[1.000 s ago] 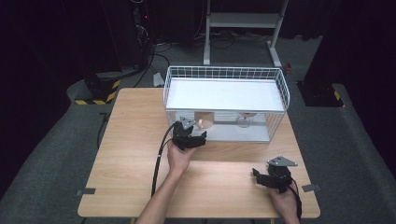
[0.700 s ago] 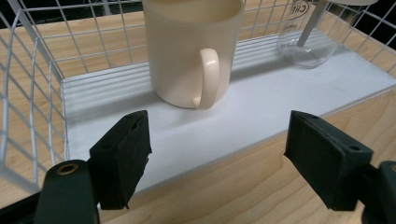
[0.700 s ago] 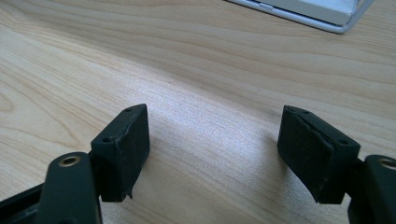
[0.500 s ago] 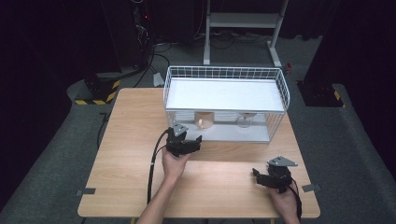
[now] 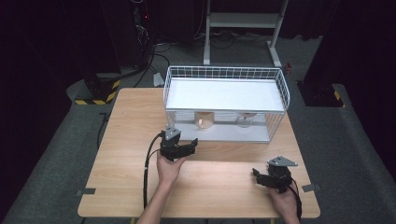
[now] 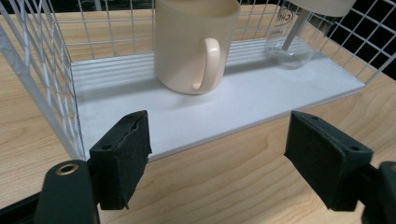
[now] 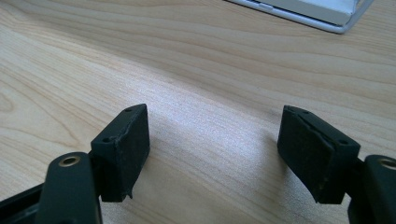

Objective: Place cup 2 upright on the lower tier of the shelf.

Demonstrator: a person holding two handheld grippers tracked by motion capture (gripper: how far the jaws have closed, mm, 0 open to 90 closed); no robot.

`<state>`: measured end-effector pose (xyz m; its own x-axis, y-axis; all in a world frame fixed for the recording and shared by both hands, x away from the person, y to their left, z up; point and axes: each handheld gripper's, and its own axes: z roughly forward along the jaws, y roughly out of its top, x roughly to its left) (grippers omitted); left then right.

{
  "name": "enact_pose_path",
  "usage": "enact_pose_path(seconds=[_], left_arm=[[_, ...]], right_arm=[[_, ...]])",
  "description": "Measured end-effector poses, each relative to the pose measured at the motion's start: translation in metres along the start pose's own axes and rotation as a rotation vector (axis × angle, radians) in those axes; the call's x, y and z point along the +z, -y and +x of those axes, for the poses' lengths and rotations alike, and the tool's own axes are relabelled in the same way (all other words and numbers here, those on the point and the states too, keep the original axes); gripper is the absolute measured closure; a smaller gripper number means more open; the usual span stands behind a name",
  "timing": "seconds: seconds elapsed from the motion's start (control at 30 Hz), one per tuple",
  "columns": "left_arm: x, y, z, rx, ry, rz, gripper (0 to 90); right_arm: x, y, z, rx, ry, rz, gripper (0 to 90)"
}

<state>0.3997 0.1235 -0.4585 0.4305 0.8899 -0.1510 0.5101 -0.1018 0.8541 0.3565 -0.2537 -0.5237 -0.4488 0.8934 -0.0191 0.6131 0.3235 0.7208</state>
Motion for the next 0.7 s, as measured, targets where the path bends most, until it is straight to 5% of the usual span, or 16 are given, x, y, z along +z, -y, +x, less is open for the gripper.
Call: enact_pose_path(seconds=[0.7], left_arm=[[-0.027,0.020,-0.001,0.013,0.031,0.028,22.3]], right_arm=[[0.000,0.000,0.000,0.000,0.000,0.000,25.1]])
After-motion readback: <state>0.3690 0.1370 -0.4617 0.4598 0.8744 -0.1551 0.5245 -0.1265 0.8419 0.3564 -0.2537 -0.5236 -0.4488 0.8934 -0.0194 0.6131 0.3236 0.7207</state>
